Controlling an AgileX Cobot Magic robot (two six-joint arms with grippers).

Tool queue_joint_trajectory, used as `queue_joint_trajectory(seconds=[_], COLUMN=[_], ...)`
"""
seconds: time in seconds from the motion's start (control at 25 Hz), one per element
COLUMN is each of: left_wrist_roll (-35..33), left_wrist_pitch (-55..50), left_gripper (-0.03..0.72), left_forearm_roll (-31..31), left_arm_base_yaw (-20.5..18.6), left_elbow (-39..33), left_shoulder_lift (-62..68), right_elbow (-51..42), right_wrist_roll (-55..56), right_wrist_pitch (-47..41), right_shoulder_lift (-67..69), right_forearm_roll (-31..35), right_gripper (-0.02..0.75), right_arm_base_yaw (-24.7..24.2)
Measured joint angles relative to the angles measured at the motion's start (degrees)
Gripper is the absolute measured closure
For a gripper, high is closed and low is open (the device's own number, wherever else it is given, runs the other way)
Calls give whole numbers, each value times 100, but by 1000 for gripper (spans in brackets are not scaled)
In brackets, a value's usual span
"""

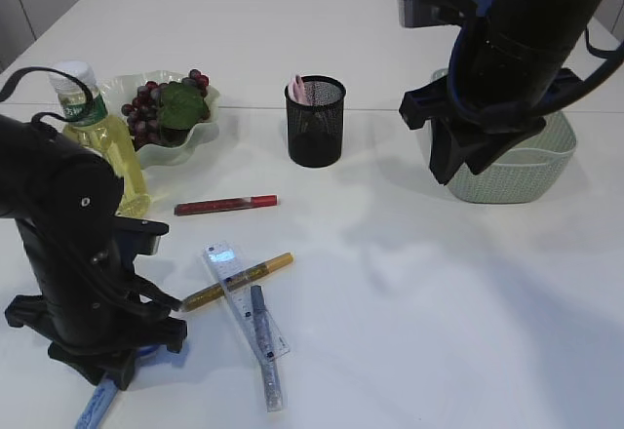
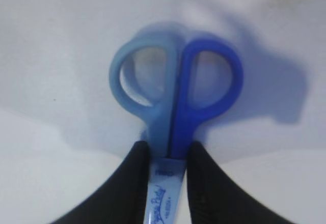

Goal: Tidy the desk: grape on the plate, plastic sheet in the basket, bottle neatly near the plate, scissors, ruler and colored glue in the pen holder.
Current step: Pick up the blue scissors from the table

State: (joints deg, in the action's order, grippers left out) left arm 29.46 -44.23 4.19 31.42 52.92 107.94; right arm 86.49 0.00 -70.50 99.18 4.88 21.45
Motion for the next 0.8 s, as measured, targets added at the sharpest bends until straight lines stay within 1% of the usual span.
queue_joint_trajectory(seconds=[0.28, 0.56, 0.8], left_wrist_roll=[-390, -425, -438], left_wrist_pitch=[-47, -65, 225], left_gripper=[521, 521, 521], left_forearm_roll=[-149, -149, -149], left_arm_base_yaw=[-1, -1, -1], left_elbow=[0, 0, -33], left_shoulder_lift=[-436, -1012, -1505], right_elbow=[0, 0, 0], right_wrist_roll=[0, 0, 0], right_wrist_pitch=[0, 0, 0], right_shoulder_lift=[0, 0, 0], right_forearm_roll=[0, 0, -64], right_gripper=[425, 425, 425], right_arm_base_yaw=[0, 0, 0])
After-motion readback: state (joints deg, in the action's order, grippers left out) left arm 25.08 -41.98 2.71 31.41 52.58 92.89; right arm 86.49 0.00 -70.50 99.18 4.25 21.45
